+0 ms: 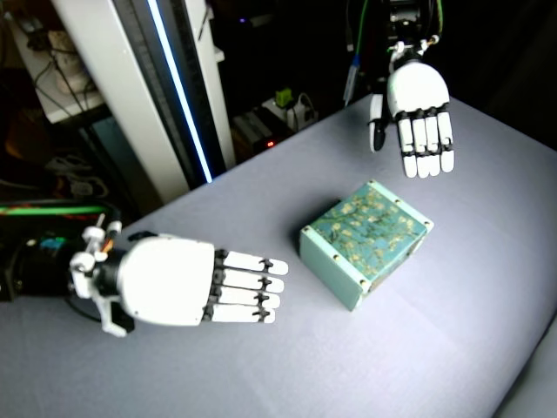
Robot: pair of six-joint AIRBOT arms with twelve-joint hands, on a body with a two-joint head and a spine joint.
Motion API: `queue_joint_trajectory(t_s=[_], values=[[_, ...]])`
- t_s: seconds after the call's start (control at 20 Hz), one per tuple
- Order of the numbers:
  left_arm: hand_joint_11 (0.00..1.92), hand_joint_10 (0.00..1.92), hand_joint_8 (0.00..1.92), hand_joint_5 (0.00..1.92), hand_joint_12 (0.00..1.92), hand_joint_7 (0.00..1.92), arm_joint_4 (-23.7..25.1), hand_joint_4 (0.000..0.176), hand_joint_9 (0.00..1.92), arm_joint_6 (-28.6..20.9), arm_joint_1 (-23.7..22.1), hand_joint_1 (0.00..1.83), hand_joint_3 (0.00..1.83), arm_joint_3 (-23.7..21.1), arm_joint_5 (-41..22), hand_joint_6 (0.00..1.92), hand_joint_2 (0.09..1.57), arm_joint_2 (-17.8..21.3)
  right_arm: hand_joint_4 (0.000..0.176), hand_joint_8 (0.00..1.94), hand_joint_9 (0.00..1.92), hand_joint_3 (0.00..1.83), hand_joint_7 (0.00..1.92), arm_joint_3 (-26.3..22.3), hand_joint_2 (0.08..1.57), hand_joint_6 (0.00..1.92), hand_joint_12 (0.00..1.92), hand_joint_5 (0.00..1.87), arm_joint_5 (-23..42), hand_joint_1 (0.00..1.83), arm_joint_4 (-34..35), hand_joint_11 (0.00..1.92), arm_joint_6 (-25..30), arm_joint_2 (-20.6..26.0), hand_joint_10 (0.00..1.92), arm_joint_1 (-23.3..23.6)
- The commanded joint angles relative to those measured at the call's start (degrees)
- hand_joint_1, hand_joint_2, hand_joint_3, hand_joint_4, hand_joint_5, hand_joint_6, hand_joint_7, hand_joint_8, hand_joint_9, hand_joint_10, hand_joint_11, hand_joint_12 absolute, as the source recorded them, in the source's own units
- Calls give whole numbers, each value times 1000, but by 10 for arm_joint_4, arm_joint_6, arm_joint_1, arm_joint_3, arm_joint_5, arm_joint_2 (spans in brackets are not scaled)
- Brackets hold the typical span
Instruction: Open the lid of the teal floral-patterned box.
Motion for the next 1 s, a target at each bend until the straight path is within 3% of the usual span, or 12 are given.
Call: queue_joint_trajectory(t_s=[0.0,0.05,0.1,0.2,0.4,0.55,0.75,0.95], values=[[12,4,8,78,5,40,-4,0,12,0,-6,0,23,2,-62,10,1322,-3,0,3,64,4,102,4,1567,2,259,140,57,42,20,0,4,-1,3,7],[19,7,11,77,8,49,-1,0,21,0,-7,0,22,3,-58,8,1327,-4,0,8,12,0,47,5,1555,5,98,81,55,8,17,0,7,-2,0,8],[25,5,6,66,11,41,3,0,18,0,-9,0,19,3,-51,2,1326,-5,0,2,21,9,68,6,1568,1,94,88,52,1,11,19,9,-4,1,9],[42,14,9,45,19,50,17,0,45,0,-16,0,9,7,-28,4,1315,-11,0,6,82,12,138,7,1559,5,300,139,43,146,-8,0,16,-7,5,16],[33,17,4,9,15,47,29,0,66,-1,-29,0,7,18,10,0,1318,-22,0,0,91,0,103,12,1556,0,341,89,22,231,-44,0,27,-16,4,32],[46,12,3,0,20,47,34,0,62,-1,-32,0,0,26,40,0,1291,-30,0,0,75,1,28,21,1543,0,432,44,2,126,-82,0,46,-30,0,48],[47,6,3,4,19,44,43,0,68,-2,-41,0,0,35,64,2,1284,-42,0,0,51,0,0,28,1518,0,409,0,-12,254,-107,0,56,-42,9,55],[25,0,0,0,9,3,63,0,31,-39,-49,0,2,49,71,0,1295,-55,0,0,67,0,0,36,1510,0,479,0,-26,294,-132,0,66,-55,2,68]])
